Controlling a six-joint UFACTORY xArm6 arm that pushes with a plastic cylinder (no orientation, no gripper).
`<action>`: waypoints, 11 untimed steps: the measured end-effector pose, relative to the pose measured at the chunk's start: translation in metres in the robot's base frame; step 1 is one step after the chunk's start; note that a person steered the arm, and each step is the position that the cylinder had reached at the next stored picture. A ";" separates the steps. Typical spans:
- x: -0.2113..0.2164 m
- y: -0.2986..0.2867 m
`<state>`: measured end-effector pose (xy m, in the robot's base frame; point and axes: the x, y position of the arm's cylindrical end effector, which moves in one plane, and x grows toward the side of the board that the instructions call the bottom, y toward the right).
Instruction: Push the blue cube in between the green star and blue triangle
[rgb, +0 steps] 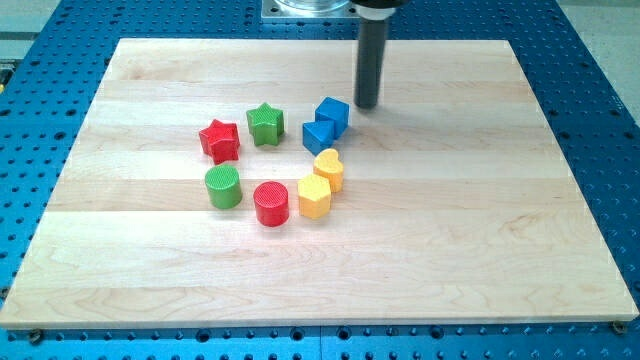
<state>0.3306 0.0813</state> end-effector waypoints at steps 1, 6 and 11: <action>0.030 0.021; 0.023 -0.050; -0.041 -0.046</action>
<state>0.2892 0.0358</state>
